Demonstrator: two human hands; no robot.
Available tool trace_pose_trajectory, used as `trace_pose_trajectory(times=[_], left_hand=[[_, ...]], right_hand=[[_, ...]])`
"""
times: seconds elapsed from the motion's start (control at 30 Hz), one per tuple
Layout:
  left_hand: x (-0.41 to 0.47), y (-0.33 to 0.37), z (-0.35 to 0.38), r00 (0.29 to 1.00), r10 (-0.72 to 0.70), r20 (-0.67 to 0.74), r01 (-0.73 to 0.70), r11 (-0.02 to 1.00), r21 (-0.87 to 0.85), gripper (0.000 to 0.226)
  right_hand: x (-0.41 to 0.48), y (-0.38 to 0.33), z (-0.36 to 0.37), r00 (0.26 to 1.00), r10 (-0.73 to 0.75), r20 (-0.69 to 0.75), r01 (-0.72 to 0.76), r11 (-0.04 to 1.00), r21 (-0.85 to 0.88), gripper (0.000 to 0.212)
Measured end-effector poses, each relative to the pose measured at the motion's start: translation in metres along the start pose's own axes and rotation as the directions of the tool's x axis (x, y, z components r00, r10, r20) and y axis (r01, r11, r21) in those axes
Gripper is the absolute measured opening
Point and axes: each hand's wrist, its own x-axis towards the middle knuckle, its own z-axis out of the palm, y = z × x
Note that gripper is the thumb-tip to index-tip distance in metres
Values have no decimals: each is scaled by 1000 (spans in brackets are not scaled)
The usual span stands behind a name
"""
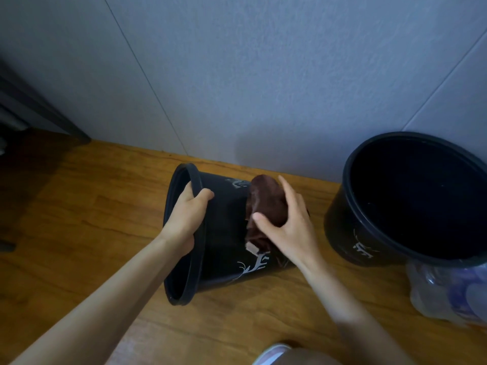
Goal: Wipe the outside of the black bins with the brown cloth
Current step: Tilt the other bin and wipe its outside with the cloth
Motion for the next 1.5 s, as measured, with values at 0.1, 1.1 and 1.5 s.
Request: trace_pose_trajectory(times=[0.1, 1.1, 1.5], left_hand=[[1, -2, 0, 1000, 4, -7, -4, 1000, 2, 16], [10, -3, -10, 995, -18, -96, 21, 999, 28, 13], [2, -11, -14, 996, 89, 0, -89, 991, 96, 19]], right_hand=[[0, -12, 6, 998, -64, -18, 60, 987, -152, 70], [-21, -3, 52, 934, -280, -222, 263, 959, -106, 58], [41, 66, 1, 924, 152, -351, -212, 967, -140, 49]])
